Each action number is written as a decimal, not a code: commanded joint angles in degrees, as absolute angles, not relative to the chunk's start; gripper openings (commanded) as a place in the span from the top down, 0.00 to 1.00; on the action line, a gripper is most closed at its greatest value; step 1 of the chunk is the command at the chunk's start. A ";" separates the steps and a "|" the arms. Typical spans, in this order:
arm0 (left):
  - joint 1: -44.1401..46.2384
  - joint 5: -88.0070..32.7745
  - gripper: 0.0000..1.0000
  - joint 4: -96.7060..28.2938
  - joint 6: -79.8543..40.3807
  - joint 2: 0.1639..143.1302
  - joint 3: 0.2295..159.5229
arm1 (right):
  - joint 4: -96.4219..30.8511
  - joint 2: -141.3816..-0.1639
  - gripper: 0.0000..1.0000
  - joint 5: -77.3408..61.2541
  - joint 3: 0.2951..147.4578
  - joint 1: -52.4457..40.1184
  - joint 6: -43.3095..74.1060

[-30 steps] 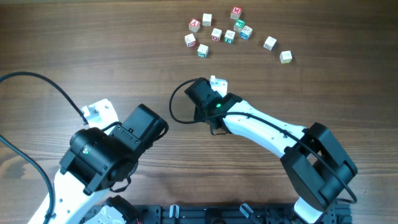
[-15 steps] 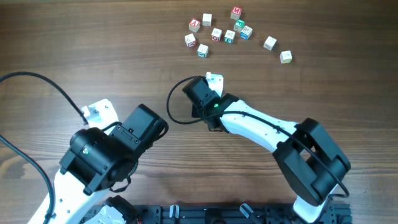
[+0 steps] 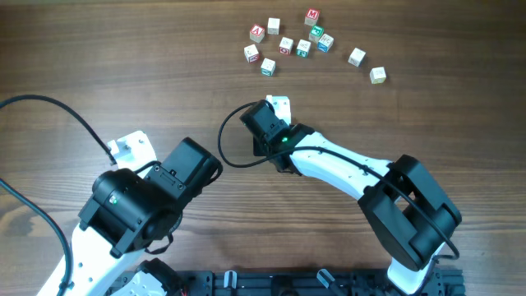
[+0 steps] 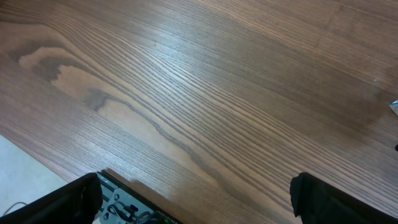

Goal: Form a circle

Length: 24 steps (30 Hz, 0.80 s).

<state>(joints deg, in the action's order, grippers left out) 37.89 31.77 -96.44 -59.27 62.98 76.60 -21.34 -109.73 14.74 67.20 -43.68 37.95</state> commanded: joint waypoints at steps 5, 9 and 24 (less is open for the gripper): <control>37.98 32.10 0.00 -96.49 -60.07 62.74 76.44 | -21.28 -111.20 0.95 14.57 67.37 -43.86 37.04; 37.98 32.10 0.00 -96.49 -60.07 62.72 76.44 | -21.26 -111.20 0.95 14.57 67.37 -43.86 37.06; 37.98 32.10 0.00 -96.49 -60.07 62.72 76.44 | -21.28 -111.20 0.95 15.20 67.37 -43.86 37.08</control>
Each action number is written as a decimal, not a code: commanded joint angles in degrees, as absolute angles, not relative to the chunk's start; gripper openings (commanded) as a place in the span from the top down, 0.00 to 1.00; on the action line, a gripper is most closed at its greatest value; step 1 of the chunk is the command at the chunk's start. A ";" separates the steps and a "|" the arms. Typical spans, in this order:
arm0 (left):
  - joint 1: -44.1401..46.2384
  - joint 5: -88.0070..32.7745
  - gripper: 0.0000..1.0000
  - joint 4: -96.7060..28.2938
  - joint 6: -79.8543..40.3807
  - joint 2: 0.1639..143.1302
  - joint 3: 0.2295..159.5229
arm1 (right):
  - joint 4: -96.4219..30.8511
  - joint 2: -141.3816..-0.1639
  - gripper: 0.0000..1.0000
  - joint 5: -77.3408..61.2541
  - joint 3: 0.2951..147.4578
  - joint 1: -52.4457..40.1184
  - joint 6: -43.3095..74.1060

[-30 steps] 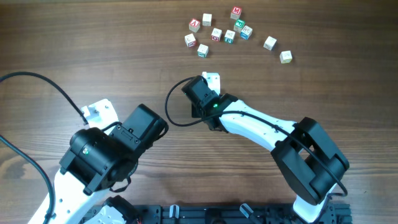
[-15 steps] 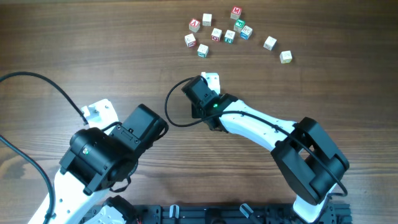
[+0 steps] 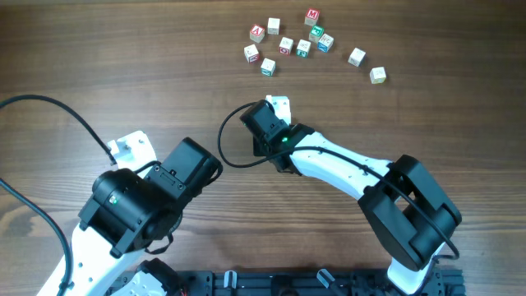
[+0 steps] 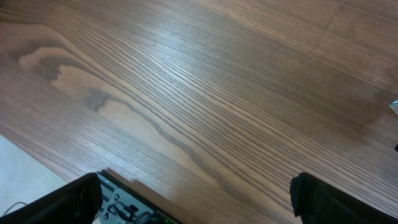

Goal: Form a circle

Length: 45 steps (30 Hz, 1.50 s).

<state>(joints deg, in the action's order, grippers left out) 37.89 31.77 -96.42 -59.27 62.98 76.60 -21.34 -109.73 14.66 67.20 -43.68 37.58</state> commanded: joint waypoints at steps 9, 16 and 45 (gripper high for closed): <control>37.98 32.10 0.00 -96.49 -60.07 62.72 76.44 | -21.02 -111.20 0.95 15.46 67.37 -43.86 37.08; 37.98 32.10 0.00 -96.49 -60.07 62.74 76.44 | -20.99 -111.20 0.95 15.49 67.37 -43.86 37.10; 37.98 32.10 0.00 -96.49 -60.07 62.72 76.44 | -22.00 -111.20 0.95 15.42 67.37 -43.86 37.01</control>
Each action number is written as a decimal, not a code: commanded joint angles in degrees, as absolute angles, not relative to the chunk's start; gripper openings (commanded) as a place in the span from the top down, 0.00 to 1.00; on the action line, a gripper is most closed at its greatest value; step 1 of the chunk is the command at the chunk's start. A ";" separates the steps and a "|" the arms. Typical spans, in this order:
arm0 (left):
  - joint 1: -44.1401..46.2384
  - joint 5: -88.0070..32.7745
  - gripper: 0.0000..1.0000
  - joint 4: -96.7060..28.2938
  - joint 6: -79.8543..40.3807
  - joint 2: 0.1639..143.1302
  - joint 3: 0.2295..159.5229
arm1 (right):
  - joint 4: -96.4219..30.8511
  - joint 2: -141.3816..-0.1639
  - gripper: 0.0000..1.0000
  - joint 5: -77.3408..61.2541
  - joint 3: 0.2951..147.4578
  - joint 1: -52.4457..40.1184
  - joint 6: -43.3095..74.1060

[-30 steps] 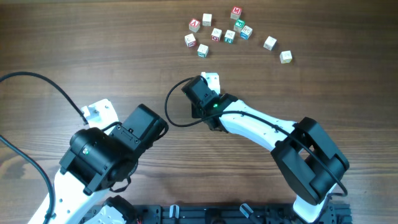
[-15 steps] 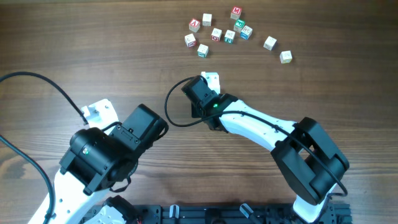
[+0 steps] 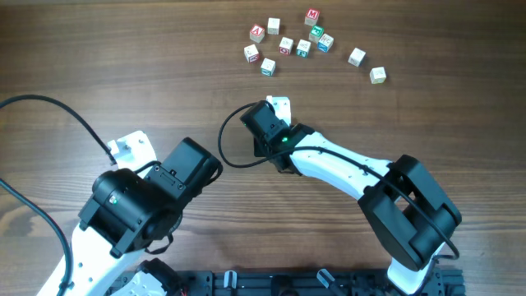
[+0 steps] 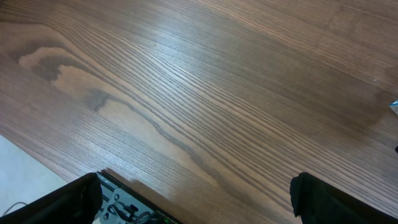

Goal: Form a circle

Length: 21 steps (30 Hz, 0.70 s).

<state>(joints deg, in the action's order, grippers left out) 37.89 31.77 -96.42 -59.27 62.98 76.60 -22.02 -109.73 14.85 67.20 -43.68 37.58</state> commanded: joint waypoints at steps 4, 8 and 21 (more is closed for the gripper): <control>37.98 32.10 0.00 -96.49 -60.07 62.74 76.44 | -21.85 -111.20 0.95 15.44 67.37 -43.86 37.04; 37.98 32.10 0.00 -96.49 -60.07 62.72 76.44 | -21.76 -111.20 0.95 15.44 67.37 -43.86 37.04; 37.98 32.10 0.00 -96.49 -60.07 62.72 76.44 | -21.19 -111.20 0.95 15.62 67.37 -43.86 36.34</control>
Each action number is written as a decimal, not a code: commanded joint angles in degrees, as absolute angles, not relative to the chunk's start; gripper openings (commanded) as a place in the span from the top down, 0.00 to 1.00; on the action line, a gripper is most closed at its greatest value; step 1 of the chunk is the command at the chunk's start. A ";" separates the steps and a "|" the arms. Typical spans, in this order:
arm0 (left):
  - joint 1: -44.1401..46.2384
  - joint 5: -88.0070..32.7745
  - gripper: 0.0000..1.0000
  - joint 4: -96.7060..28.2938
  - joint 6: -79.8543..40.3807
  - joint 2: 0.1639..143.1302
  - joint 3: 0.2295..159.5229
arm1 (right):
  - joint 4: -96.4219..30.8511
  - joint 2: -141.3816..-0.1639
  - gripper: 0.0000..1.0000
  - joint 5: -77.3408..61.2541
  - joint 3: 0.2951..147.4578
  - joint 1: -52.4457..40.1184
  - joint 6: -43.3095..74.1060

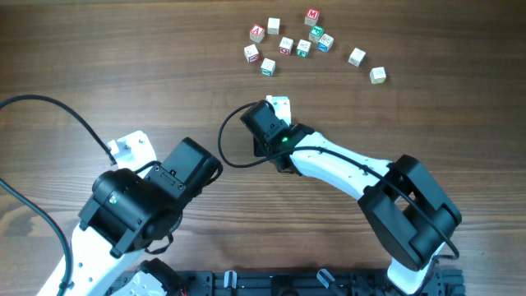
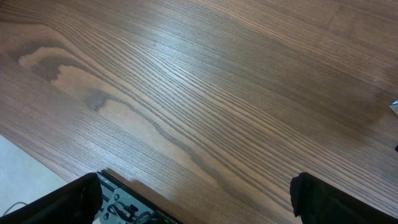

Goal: Form a circle

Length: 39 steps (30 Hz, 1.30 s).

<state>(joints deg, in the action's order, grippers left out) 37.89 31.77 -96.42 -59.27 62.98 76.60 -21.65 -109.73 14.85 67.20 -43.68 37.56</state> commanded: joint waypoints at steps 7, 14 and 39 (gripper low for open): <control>37.98 32.10 0.00 -96.49 -60.07 62.74 76.44 | -21.47 -111.11 0.95 14.41 67.37 -43.88 36.03; 37.98 32.10 0.00 -96.49 -60.05 62.74 76.44 | -21.43 -111.13 0.95 14.37 67.37 -43.86 35.99; 37.98 32.10 0.00 -96.49 -60.07 62.72 76.44 | -20.84 -111.18 0.95 15.44 67.37 -43.86 36.01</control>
